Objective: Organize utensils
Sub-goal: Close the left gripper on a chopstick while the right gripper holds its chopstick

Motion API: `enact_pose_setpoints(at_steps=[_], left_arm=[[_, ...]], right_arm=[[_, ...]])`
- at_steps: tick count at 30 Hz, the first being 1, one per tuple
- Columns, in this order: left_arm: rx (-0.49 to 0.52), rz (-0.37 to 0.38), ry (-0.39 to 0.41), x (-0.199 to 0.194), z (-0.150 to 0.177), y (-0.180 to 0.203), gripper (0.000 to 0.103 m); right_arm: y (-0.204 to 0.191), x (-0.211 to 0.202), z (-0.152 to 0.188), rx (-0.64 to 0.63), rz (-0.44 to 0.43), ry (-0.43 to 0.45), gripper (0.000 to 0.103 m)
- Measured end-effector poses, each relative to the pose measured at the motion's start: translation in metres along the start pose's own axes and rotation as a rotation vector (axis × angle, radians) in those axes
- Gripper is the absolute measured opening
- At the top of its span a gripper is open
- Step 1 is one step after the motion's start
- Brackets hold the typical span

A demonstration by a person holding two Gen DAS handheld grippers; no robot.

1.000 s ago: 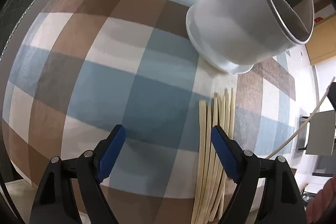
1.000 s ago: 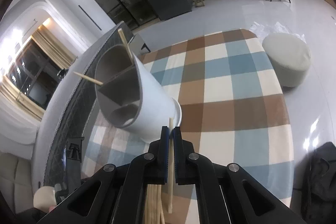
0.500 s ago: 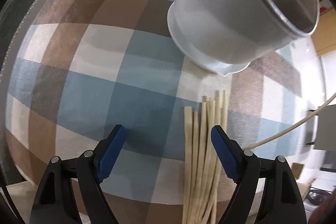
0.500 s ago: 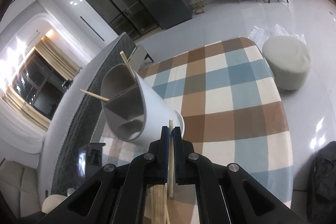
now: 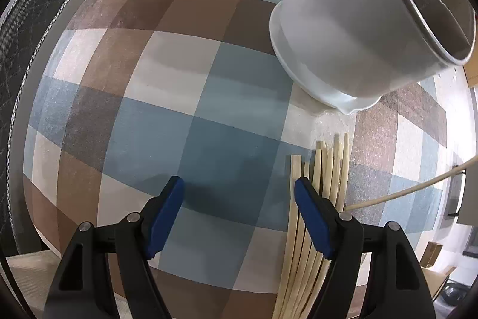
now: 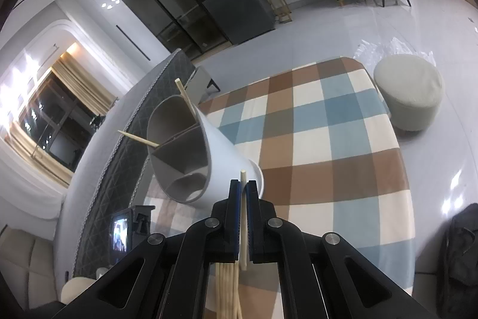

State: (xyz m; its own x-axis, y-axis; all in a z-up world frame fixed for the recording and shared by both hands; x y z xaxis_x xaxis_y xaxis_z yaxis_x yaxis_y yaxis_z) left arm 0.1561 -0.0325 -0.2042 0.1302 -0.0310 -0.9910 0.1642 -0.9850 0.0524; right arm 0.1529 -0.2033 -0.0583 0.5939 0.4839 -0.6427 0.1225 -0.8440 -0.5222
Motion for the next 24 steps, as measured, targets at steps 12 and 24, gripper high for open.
enact_pose_setpoints(at_steps=[12, 24], left_arm=[[0.034, -0.021, 0.04, 0.003, -0.016, 0.005, 0.074], [0.077, -0.059, 0.041, -0.001, -0.008, 0.003, 0.038]], right_arm=[[0.001, 0.0, 0.0, 0.007, -0.003, -0.003, 0.003], [-0.001, 0.002, 0.001, 0.004, 0.002, -0.008, 0.003]])
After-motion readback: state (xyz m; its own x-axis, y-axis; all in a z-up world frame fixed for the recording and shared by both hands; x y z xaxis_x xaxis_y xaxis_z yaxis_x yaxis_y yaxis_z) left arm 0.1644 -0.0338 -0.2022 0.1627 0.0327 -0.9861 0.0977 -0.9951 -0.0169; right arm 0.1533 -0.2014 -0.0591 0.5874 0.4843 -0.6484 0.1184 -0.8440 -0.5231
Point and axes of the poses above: each gripper's, at about its wrist camera, not at the fingertips, and x roughly the way its jaws point, y to its right, z to its underside, the point moved 5 cm from there along x, roughly the way its jaws point, and after that the axes turned 2 degrees about -z, right-handed, at the moved point
